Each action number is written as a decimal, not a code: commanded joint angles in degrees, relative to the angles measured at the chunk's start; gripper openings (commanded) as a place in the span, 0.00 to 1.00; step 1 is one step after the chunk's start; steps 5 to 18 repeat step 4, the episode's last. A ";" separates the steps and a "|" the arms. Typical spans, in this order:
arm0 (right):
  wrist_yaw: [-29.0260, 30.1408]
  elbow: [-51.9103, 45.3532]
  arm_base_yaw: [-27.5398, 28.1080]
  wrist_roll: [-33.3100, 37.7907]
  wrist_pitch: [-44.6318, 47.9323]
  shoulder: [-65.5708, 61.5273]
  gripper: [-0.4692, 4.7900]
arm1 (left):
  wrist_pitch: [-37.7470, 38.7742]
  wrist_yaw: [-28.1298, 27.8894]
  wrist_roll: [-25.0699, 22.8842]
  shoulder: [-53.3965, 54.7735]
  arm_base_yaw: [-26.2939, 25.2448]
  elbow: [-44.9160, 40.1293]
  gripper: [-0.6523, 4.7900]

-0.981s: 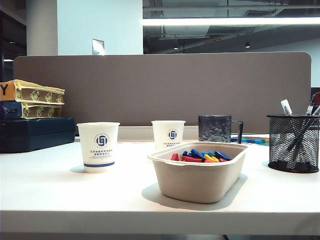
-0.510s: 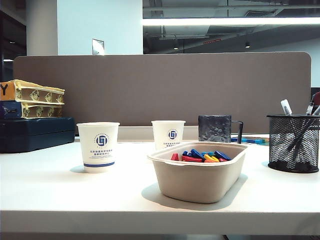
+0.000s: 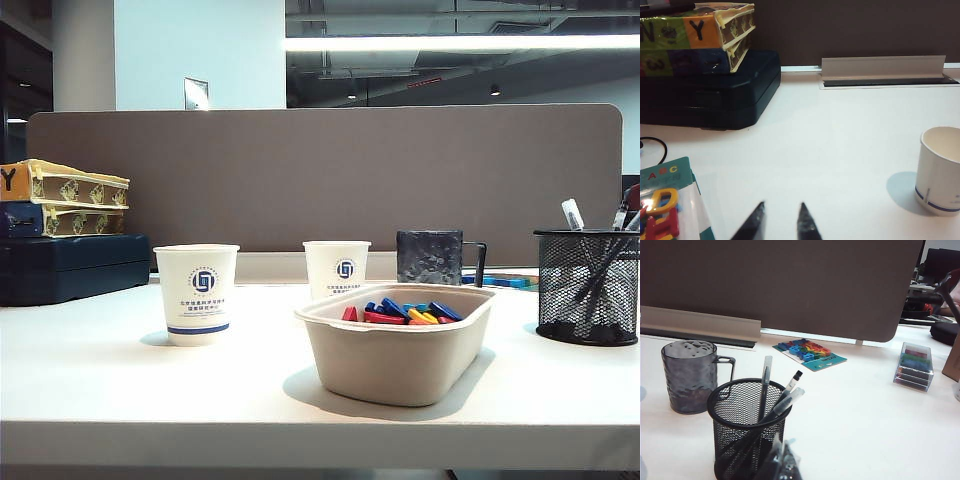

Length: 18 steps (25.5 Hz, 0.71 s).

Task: Pick up one pen and put it in the pen container.

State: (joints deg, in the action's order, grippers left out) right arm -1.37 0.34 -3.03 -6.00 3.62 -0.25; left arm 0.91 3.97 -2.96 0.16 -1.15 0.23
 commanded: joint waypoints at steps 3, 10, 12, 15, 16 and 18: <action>0.00 -0.28 0.00 -0.02 0.76 0.44 0.09 | -0.76 0.17 0.17 -0.02 -0.09 0.20 0.27; 0.00 -0.28 0.02 -0.02 0.76 0.44 0.09 | -0.76 0.15 0.17 -0.02 -0.09 0.20 0.27; 0.00 -0.28 0.02 -0.02 0.76 0.44 0.09 | -0.76 0.15 0.17 -0.02 -0.09 0.20 0.27; 0.00 -0.28 0.02 -0.02 0.76 0.44 0.09 | -0.76 0.15 0.17 -0.02 -0.09 0.20 0.27; 0.00 -0.28 0.02 -0.02 0.76 0.44 0.09 | -0.76 0.15 0.17 -0.02 -0.09 0.20 0.27; 0.00 -0.28 0.02 -0.02 0.76 0.44 0.09 | -0.76 0.15 0.17 -0.02 -0.09 0.20 0.27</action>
